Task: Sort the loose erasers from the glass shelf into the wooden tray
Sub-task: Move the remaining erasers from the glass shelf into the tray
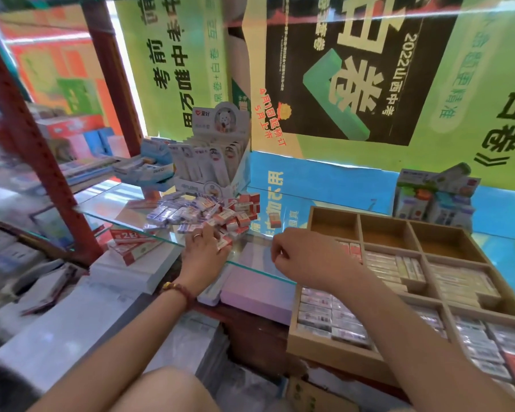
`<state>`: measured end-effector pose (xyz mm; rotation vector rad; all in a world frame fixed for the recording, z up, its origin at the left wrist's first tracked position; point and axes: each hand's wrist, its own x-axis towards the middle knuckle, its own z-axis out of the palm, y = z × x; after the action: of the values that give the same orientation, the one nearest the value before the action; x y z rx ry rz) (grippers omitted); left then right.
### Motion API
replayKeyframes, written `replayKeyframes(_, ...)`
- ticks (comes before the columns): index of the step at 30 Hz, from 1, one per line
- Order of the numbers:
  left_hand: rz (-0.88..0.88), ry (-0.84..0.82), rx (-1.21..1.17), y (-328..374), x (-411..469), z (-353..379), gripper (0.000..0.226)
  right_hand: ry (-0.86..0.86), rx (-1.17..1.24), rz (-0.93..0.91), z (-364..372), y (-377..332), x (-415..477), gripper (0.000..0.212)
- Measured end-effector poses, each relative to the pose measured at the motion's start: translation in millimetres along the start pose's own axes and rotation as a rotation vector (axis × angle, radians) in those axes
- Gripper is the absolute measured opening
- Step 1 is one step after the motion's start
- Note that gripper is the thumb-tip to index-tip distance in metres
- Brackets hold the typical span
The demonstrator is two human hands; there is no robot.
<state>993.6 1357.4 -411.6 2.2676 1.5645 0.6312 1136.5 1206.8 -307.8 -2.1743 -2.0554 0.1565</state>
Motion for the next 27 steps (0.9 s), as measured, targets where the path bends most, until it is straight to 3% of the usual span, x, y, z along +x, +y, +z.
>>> replayKeyframes(7,0.068,0.003,0.005,-3.1,-3.8,5.6,0.045,0.065,0.139,0.023,4.7,-3.4,10.7,0.021)
replayKeyframes(11,0.181,-0.002,-0.156,3.7,-10.1,-4.3,0.048,0.079,0.305,0.072,12.1,-2.8,18.9,0.025)
replayKeyframes(14,0.397,0.036,-0.292,27.4,-20.8,-19.0,0.052,0.067,0.608,0.177,16.9,-4.6,26.4,0.045)
replayKeyframes(17,0.557,0.040,-0.363,56.0,-33.3,-28.2,0.056,0.090,0.911,0.198,17.1,-8.3,28.4,0.029)
replayKeyframes(21,0.405,-0.037,-0.663,83.3,-38.8,-35.6,0.061,0.185,1.073,0.198,9.5,-2.8,22.2,0.010)
replayKeyframes(24,0.264,-0.129,-0.903,89.3,-44.5,-47.0,0.034,0.169,0.949,0.134,1.4,6.7,13.7,0.010)
replayKeyframes(27,0.247,-0.082,-0.924,91.6,-48.9,-52.0,0.018,0.138,0.848,0.078,-4.6,14.7,4.3,0.011)
